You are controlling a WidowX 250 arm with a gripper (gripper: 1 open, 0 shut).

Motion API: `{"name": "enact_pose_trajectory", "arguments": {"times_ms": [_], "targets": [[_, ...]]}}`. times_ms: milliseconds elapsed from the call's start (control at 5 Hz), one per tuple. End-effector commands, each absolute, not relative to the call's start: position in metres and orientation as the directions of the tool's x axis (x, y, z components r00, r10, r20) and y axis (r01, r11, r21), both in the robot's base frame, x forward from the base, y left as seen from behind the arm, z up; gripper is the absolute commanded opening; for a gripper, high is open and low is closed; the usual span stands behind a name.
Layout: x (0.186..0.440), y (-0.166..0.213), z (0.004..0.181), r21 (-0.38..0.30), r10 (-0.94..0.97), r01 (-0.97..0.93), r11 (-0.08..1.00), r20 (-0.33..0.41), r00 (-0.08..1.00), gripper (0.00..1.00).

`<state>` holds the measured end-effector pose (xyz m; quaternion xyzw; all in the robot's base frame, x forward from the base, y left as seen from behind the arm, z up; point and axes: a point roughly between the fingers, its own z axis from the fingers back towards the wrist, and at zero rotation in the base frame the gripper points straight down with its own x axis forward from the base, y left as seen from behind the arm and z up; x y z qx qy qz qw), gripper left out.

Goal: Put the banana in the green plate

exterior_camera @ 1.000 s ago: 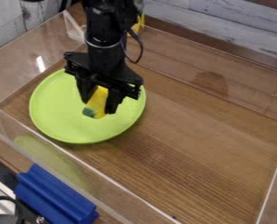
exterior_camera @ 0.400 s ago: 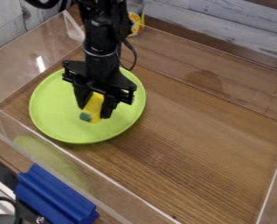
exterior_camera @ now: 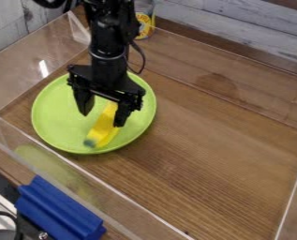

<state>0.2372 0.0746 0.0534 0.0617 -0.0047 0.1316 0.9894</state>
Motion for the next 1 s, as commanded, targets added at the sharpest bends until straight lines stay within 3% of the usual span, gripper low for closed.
{"name": "enact_pose_trajectory", "arguments": {"times_ms": [0, 800], "targets": [[0.247, 0.08, 0.069, 0.104, 0.274, -0.28, 0.954, 0.07, 0.959, 1.0], [0.245, 0.076, 0.09, 0.061, 0.268, -0.272, 0.96, 0.066, 0.961, 1.0]]}}
